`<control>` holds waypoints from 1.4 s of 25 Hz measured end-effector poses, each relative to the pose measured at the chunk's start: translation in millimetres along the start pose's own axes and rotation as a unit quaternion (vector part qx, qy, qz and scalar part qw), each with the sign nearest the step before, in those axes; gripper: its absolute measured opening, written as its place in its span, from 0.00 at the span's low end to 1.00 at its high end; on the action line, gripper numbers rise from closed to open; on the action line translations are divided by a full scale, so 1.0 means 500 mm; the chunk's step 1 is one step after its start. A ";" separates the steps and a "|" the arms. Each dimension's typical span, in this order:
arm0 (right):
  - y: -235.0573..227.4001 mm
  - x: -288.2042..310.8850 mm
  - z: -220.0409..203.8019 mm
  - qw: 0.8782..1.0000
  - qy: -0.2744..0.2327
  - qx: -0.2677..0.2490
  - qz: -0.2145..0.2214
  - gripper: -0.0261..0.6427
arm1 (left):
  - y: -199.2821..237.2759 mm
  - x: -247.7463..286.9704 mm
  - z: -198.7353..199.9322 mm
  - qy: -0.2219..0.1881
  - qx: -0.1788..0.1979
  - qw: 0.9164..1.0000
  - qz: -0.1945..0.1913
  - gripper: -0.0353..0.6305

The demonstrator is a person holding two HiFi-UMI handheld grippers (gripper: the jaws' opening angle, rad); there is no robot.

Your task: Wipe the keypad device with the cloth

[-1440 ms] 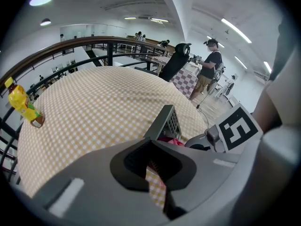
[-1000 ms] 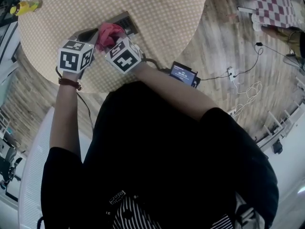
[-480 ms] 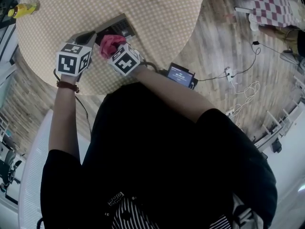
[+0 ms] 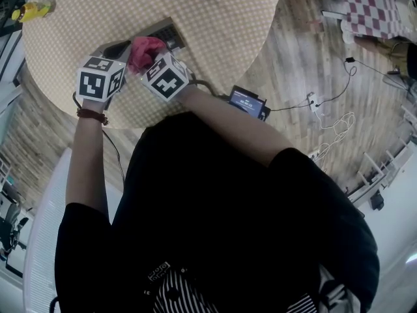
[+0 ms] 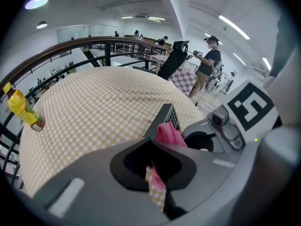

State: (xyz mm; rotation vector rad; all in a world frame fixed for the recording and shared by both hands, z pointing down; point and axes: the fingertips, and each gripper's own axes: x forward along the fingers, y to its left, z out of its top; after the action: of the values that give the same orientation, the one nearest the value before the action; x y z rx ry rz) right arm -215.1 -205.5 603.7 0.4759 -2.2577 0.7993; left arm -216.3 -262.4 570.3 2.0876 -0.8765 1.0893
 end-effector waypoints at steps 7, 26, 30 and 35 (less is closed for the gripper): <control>0.008 0.034 -0.125 0.997 0.069 0.005 0.015 0.15 | -0.001 -0.003 -0.002 0.003 0.004 1.000 0.002 0.04; 0.013 0.036 -0.117 0.997 0.067 0.010 0.026 0.15 | -0.002 -0.003 -0.001 0.000 0.003 1.000 0.004 0.04; 0.007 0.038 -0.127 0.996 0.088 0.024 0.018 0.15 | -0.002 0.000 0.001 -0.002 0.005 1.000 0.004 0.04; 0.008 0.002 0.008 0.999 0.011 0.030 0.011 0.15 | -0.001 0.000 0.000 -0.009 -0.003 1.000 0.006 0.04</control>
State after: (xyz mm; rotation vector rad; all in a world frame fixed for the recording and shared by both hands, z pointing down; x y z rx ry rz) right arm -220.0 -205.4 600.3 0.4689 -2.2274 0.8808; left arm -216.1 -262.2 570.4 2.0916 -0.9009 1.0746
